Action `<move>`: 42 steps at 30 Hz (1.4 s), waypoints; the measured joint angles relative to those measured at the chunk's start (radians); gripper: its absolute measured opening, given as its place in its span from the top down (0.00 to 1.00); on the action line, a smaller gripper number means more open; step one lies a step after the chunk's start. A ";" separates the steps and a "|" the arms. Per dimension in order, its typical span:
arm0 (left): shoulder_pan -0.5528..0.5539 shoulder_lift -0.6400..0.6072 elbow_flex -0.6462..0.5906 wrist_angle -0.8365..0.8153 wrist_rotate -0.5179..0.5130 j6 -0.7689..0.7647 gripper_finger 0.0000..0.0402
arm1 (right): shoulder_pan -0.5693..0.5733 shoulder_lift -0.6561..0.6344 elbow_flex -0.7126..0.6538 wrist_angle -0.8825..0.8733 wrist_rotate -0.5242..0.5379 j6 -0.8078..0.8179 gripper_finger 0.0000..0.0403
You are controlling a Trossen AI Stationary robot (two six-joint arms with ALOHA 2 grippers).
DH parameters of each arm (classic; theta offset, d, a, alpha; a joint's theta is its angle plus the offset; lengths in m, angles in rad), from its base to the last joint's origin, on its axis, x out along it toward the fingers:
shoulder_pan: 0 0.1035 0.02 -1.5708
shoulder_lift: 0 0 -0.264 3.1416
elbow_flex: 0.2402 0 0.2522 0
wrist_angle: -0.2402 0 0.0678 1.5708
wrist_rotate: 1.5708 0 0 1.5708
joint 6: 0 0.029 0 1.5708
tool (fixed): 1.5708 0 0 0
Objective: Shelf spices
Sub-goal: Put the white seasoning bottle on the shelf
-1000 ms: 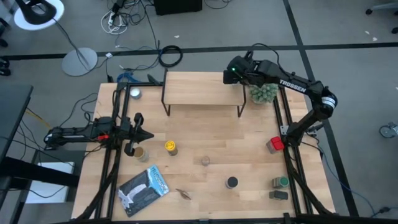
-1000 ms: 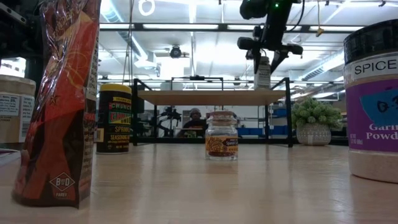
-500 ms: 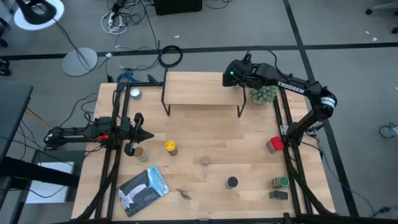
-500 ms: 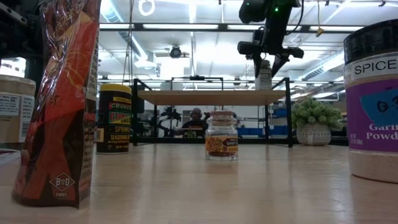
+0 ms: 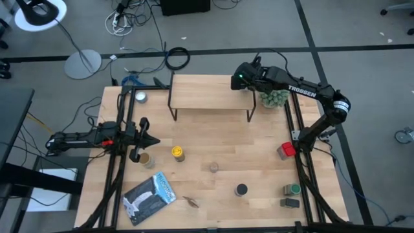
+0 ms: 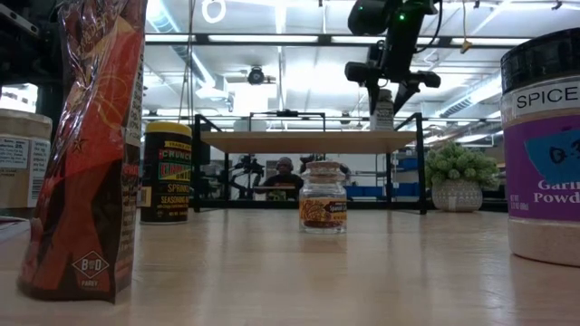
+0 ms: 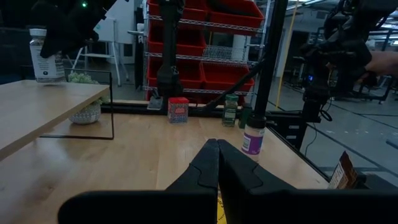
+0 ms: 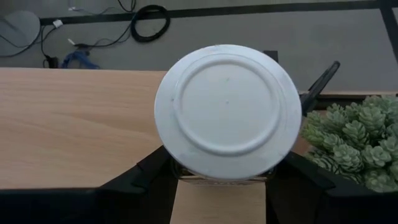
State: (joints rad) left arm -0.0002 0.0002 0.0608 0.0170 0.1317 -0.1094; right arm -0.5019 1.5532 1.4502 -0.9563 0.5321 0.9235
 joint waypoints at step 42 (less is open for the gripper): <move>0.000 0.000 0.000 0.000 0.000 0.000 0.98 | 0.005 -0.001 -0.029 0.043 -0.010 -0.036 0.44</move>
State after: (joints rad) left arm -0.0002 -0.0001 0.0608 0.0166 0.1318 -0.1093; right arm -0.4973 1.5520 1.4208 -0.9134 0.5220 0.8879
